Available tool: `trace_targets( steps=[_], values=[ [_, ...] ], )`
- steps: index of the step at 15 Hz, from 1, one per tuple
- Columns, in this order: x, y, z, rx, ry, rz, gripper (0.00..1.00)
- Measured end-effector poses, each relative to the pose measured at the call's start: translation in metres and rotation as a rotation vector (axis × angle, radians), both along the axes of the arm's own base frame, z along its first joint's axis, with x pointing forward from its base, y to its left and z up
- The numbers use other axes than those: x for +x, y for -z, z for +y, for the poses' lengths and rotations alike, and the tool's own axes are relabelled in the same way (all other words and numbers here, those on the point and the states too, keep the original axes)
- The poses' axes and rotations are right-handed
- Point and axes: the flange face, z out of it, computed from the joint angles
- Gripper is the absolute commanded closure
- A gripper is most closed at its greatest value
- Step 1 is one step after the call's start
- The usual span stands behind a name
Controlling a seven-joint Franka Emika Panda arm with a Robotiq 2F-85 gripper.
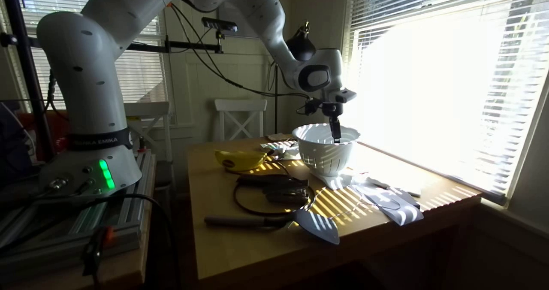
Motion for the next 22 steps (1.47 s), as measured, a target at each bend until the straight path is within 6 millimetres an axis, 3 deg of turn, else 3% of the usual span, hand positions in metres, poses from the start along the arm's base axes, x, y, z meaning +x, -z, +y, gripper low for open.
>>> trace_targets(
  steps=[4,7,12,20,22],
  values=[
    [0.011,0.022,0.011,0.045,0.02,0.058,0.0],
    [0.013,0.023,0.011,0.045,0.025,0.056,0.0],
    [0.009,0.03,0.012,0.046,0.174,0.015,0.0],
    [-0.002,0.075,0.01,0.063,0.324,0.016,0.0],
    [-0.002,0.08,0.009,0.063,0.352,0.002,0.08]
  ],
)
